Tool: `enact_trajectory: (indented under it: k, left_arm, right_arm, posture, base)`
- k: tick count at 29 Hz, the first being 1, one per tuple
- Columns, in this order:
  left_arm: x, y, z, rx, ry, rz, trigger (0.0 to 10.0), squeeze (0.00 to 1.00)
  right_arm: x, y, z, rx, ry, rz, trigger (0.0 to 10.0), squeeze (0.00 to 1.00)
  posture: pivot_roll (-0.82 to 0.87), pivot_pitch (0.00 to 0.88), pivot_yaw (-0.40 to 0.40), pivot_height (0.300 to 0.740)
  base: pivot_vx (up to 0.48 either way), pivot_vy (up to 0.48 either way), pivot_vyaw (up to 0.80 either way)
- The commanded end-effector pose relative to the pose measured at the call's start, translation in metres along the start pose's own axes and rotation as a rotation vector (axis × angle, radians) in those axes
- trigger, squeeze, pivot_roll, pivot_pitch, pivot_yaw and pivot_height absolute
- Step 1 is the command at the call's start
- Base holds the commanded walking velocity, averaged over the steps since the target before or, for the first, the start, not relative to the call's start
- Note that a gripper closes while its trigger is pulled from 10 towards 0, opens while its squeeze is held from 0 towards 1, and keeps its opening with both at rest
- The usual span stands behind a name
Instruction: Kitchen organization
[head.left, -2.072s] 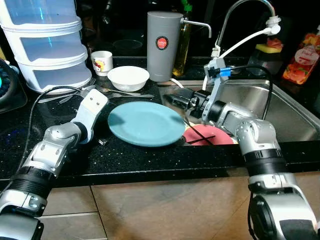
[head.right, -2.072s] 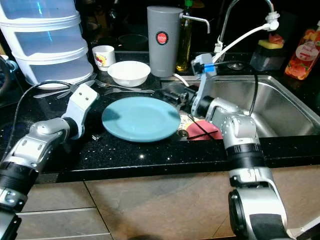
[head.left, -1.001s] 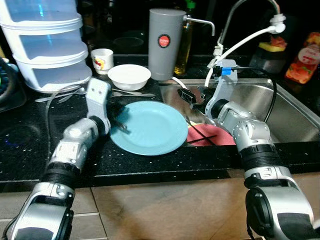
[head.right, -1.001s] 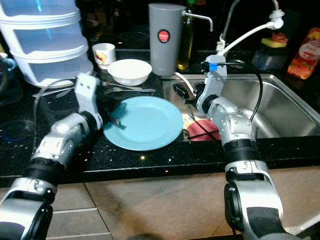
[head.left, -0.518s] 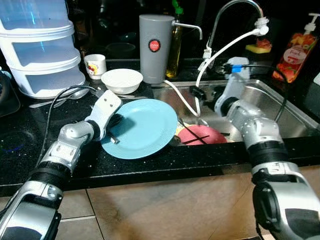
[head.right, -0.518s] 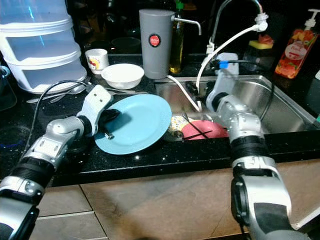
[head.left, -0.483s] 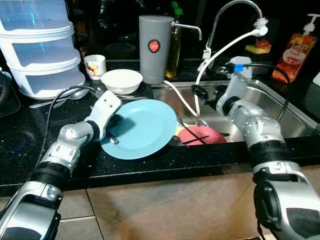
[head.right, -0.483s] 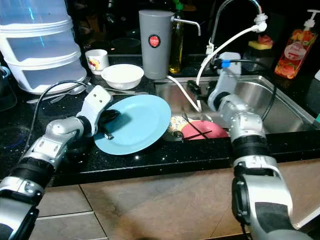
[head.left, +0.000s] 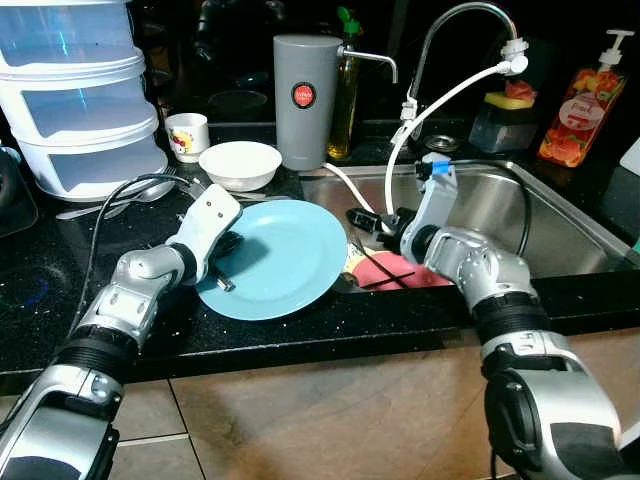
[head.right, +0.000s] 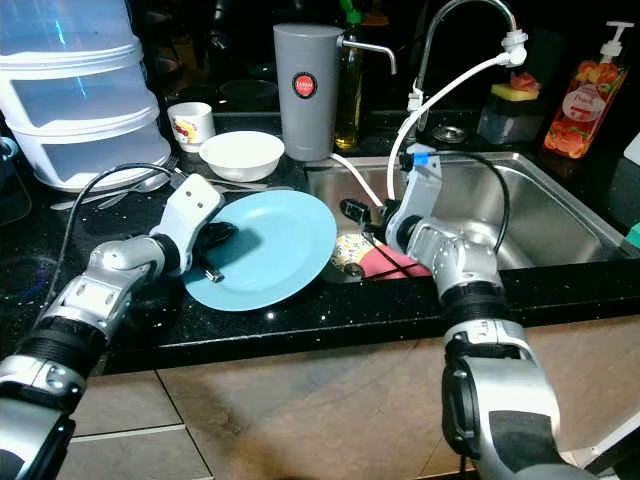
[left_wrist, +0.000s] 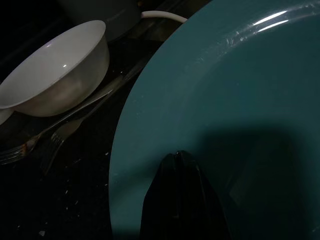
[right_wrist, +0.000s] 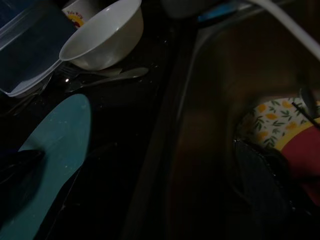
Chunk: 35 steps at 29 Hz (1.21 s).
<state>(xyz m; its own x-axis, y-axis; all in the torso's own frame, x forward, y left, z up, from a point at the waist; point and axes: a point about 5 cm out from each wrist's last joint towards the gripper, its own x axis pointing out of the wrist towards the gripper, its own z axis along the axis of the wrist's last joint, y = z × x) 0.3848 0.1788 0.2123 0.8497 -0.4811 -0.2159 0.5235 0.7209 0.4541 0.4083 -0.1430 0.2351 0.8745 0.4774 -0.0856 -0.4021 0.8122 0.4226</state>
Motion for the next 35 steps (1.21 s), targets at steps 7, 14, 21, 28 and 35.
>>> enact_trajectory:
  k: [7, 14, 21, 28, 35]
  left_arm:
    - [-0.005, -0.019, -0.048, -0.059, 0.191, -0.063, 10.0, 0.00]
    - [-0.005, -0.020, -0.048, -0.058, 0.194, -0.063, 10.0, 0.00]
    - [-0.005, -0.020, -0.049, -0.059, 0.196, -0.065, 10.0, 0.00]
    - [-0.005, -0.020, -0.049, -0.059, 0.194, -0.067, 10.0, 0.00]
    - [-0.005, -0.019, -0.048, -0.057, 0.196, -0.064, 10.0, 0.00]
  right_arm:
    - [0.003, 0.006, -0.019, 0.123, 0.070, 0.046, 10.0, 0.00]
    - [0.005, 0.015, -0.011, 0.274, 0.007, 0.110, 10.0, 0.00]
    - [0.000, 0.007, 0.009, 0.305, -0.085, 0.090, 10.0, 0.00]
    - [-0.002, 0.022, 0.002, 0.271, 0.005, 0.217, 10.0, 0.00]
    - [0.002, 0.035, -0.025, 0.128, 0.142, 0.253, 10.0, 0.00]
  posture:
    - [0.10, 0.093, -0.029, 0.740]
    - [0.11, 0.094, -0.031, 0.740]
    - [0.11, 0.093, -0.028, 0.740]
    - [0.11, 0.093, -0.028, 0.740]
    - [0.10, 0.086, -0.030, 0.740]
  base:
    - [0.000, 0.000, 0.00]
    - [0.000, 0.000, 0.00]
    - [0.000, 0.000, 0.00]
    - [0.000, 0.000, 0.00]
    - [0.000, 0.000, 0.00]
